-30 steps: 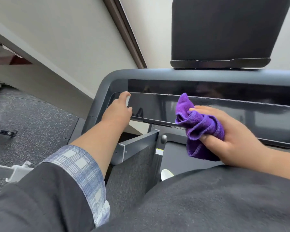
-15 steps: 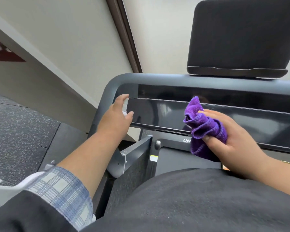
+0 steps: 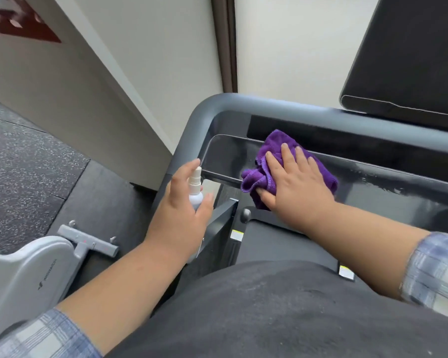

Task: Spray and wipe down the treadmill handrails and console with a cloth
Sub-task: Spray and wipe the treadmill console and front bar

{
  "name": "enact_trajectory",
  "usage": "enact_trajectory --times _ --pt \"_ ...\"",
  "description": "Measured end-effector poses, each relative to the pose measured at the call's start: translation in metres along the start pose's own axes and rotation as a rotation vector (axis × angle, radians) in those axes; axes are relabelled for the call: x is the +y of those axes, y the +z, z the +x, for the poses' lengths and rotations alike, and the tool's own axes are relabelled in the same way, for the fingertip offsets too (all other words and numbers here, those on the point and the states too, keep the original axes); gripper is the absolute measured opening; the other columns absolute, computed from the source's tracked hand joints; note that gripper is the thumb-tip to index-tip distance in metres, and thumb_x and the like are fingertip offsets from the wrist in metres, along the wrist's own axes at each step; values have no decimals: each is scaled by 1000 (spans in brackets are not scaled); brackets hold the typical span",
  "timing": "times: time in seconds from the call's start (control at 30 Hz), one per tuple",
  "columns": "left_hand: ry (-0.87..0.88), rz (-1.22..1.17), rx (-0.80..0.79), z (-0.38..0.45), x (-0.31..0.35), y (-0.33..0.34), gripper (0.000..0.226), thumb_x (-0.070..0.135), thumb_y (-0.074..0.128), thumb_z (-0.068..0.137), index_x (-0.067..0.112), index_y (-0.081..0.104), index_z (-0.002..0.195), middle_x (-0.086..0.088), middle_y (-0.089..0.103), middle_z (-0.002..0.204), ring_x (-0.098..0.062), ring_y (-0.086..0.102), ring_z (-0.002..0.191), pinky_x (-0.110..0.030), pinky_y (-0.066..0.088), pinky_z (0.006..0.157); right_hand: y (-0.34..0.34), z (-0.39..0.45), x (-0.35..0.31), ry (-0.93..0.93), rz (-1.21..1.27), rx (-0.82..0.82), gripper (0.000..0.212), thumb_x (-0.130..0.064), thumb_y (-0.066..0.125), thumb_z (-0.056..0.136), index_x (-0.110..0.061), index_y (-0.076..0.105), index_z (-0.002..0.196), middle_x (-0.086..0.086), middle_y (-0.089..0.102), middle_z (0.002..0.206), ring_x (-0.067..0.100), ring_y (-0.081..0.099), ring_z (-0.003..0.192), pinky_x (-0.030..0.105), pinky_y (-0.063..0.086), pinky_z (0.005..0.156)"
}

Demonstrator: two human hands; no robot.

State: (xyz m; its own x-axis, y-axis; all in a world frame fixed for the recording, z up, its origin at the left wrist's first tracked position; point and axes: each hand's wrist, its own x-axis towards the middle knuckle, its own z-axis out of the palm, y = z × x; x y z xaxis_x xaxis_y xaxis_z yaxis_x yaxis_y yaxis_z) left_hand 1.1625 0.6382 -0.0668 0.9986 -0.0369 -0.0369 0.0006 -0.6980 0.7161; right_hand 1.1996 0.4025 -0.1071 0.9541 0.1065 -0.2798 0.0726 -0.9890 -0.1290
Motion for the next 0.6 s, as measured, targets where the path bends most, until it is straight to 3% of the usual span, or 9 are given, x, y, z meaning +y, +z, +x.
enact_trajectory --times 0.13,0.3,0.47,0.6 --pt "57 -13 24 -5 -13 -3 69 23 65 92 58 20 131 2 53 128 -10 57 109 -28 47 90 -4 43 -50 -143 -44 -7 92 -75 31 89 -25 0 160 12 -4 168 39 -3 153 55 4 123" --pt "70 -76 8 -4 -16 -1 70 21 66 92 60 22 130 9 51 126 5 53 106 -9 41 88 -7 76 -86 -238 -140 -41 97 -71 36 90 -18 -7 160 11 -11 167 36 -11 153 55 3 123" --pt "111 -147 -24 -2 -4 1 63 28 63 91 52 24 134 5 55 123 -7 56 105 -24 46 92 -5 43 -50 -223 -125 -48 94 -65 41 91 -19 -4 160 8 -7 168 29 -7 154 48 2 125" --pt "157 -135 -77 -5 -3 0 56 42 55 89 51 24 135 21 49 113 0 54 99 -23 46 89 0 21 -29 -161 -155 -65 95 -67 43 91 -17 -1 160 9 -6 168 30 -7 154 48 1 125"
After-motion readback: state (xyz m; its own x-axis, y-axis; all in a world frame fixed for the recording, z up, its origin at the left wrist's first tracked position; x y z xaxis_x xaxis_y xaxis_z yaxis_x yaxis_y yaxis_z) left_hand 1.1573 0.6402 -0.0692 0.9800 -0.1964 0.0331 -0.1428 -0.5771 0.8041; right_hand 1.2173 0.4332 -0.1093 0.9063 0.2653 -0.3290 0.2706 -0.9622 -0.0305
